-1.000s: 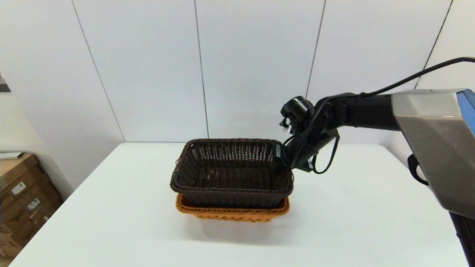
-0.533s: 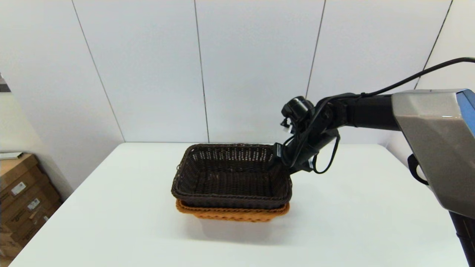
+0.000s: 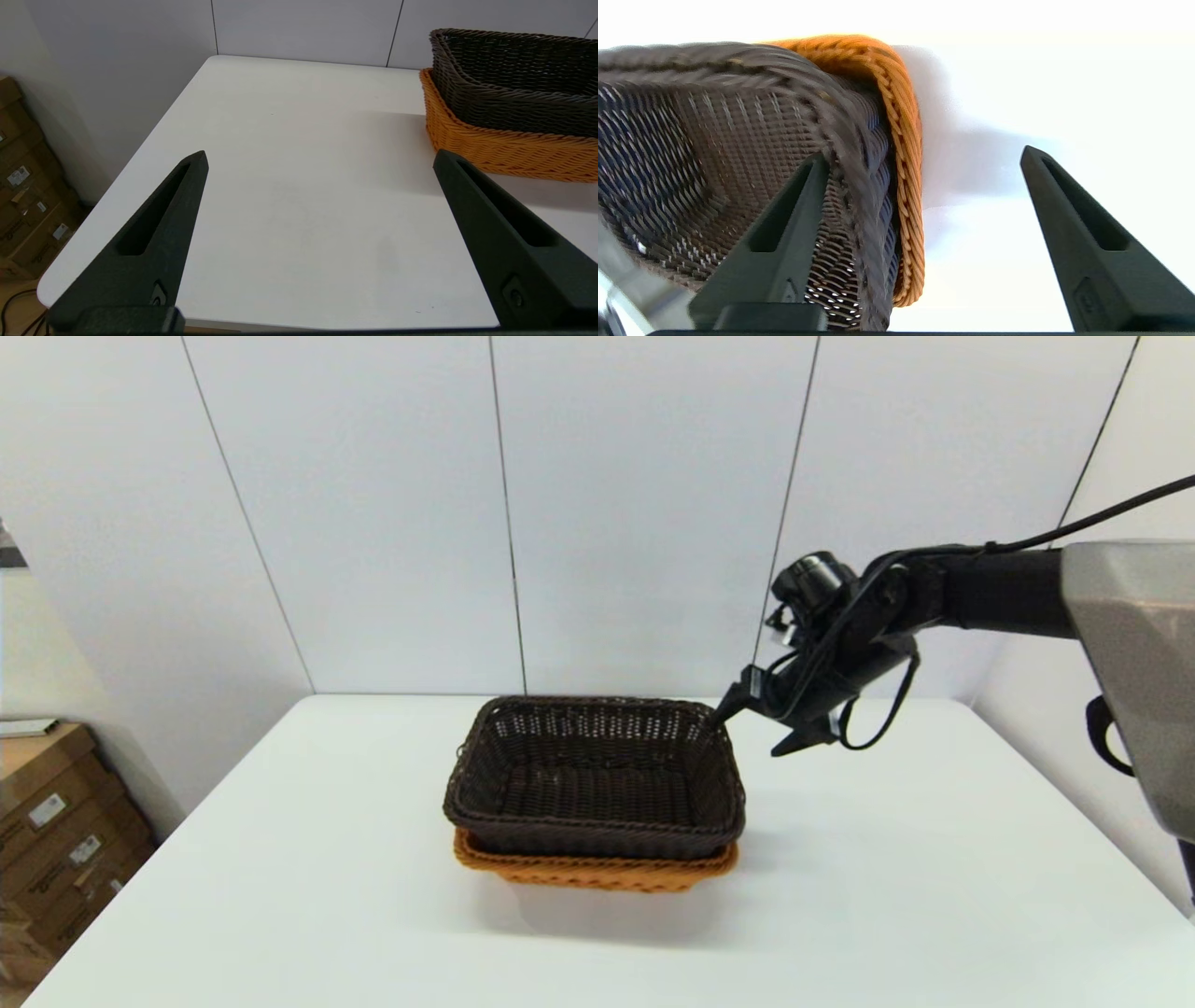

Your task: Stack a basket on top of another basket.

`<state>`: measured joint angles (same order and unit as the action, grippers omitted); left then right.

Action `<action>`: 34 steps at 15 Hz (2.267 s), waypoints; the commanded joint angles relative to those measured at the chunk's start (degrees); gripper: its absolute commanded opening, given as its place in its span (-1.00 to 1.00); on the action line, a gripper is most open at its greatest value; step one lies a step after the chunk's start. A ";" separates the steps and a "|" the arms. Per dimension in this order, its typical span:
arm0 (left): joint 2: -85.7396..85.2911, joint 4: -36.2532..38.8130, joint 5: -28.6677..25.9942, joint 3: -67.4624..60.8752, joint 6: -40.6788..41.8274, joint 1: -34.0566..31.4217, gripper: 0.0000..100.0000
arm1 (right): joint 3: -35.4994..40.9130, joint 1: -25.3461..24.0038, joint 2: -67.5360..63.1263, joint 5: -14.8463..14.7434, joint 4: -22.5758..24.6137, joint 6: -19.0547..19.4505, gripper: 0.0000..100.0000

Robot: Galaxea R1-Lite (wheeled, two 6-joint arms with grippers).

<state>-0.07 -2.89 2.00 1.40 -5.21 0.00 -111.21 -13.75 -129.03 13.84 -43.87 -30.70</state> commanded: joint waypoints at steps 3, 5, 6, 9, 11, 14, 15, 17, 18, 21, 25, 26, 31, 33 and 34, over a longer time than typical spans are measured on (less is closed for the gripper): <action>-0.01 -0.01 0.02 0.00 -0.07 0.00 1.00 | 0.65 6.72 20.39 1.02 -4.64 3.89 1.00; -0.01 -0.01 0.02 0.00 -0.07 0.00 1.00 | 0.82 6.72 26.81 4.44 -5.26 3.63 1.00; -0.01 -0.01 0.02 0.00 -0.07 0.00 1.00 | 1.44 6.72 29.71 4.71 -5.43 3.63 1.00; -0.01 -0.01 0.02 0.00 -0.07 0.00 1.00 | 5.13 5.93 42.19 3.92 -6.05 5.21 1.00; -0.01 -0.01 0.02 0.00 -0.07 0.00 1.00 | 7.33 5.93 50.10 1.98 -9.56 9.34 1.00; -0.01 -0.01 0.02 0.00 -0.07 0.00 1.00 | 17.17 6.28 66.97 -3.55 -10.53 15.40 1.00; -0.01 -0.01 0.02 0.00 -0.07 0.00 1.00 | 21.30 6.46 72.34 -6.81 -10.53 18.13 1.00; -0.01 -0.01 0.02 0.00 -0.07 0.00 1.00 | 28.69 6.46 82.71 -13.31 -10.27 20.85 1.00; -0.01 -0.01 0.02 0.00 -0.07 0.00 1.00 | 31.06 6.54 87.37 -15.77 -10.44 21.38 1.00; -0.01 -0.01 0.02 0.00 -0.07 0.00 1.00 | 39.58 9.36 100.99 -22.63 -10.97 21.56 1.00; -0.01 -0.01 0.02 0.00 -0.07 0.00 1.00 | 48.81 12.87 115.49 -23.50 -11.06 26.13 1.00; -0.01 -0.01 0.02 0.00 -0.07 0.00 1.00 | 51.19 13.49 119.53 -23.59 -11.23 26.92 1.00; -0.01 -0.01 0.02 0.00 -0.07 0.00 1.00 | 74.12 13.58 129.11 -22.80 3.53 36.06 1.00; -0.01 -0.01 0.02 0.00 -0.07 0.00 1.00 | 88.01 13.58 129.11 -21.57 22.96 39.40 1.00; -0.01 -0.01 0.02 0.00 -0.07 0.00 1.00 | 94.08 13.58 129.11 -21.13 29.37 41.15 1.00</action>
<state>-0.07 -2.86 1.97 1.40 -5.21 0.00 -34.23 -0.22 -1.95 -8.59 -38.41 5.32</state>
